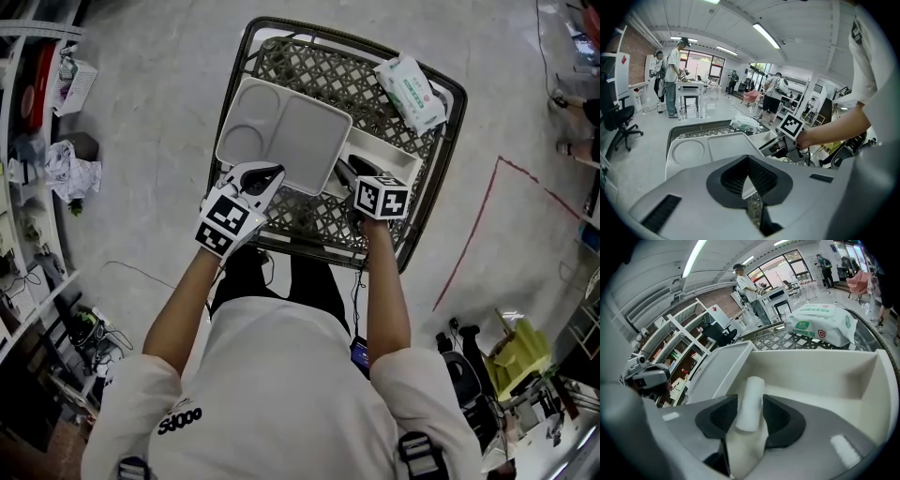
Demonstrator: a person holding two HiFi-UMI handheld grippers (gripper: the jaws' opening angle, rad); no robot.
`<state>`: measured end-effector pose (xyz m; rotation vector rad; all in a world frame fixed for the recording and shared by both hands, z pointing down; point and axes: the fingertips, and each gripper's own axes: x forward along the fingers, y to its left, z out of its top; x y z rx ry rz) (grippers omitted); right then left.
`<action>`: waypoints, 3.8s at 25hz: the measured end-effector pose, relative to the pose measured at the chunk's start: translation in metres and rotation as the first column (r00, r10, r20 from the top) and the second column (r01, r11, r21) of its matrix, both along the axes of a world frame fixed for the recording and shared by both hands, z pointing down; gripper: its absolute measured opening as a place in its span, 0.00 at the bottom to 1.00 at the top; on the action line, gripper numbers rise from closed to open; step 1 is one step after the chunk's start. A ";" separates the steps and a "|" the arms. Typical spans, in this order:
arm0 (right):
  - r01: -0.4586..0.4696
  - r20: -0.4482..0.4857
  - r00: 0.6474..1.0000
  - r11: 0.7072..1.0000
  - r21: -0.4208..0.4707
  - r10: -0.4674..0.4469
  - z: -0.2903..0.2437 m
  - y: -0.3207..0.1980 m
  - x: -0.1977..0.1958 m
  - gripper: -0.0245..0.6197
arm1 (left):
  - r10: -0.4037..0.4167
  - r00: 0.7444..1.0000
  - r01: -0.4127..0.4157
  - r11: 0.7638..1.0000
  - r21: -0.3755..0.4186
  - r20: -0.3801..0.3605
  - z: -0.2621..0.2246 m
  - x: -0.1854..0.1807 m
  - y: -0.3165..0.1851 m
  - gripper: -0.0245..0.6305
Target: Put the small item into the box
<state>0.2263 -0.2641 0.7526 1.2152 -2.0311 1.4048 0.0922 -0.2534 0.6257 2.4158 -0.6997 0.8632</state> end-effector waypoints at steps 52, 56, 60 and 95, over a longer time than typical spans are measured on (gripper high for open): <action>-0.195 -0.281 0.835 0.733 0.652 0.473 -0.335 0.143 -0.017 0.05 | 0.287 0.948 -0.194 0.864 0.464 -0.138 -0.202 -0.074 0.032 0.05; -0.157 -0.286 0.829 0.691 0.706 0.480 -0.369 0.164 -0.038 0.05 | 0.315 0.937 -0.199 0.837 0.510 -0.150 -0.225 -0.083 0.047 0.05; -0.107 -0.301 0.819 0.644 0.757 0.489 -0.403 0.181 -0.052 0.05 | 0.351 0.922 -0.204 0.801 0.563 -0.164 -0.253 -0.083 0.062 0.04; -0.003 -0.314 0.841 0.584 0.812 0.440 -0.461 0.206 -0.113 0.05 | 0.461 0.866 -0.228 0.711 0.665 -0.196 -0.328 -0.087 0.122 0.05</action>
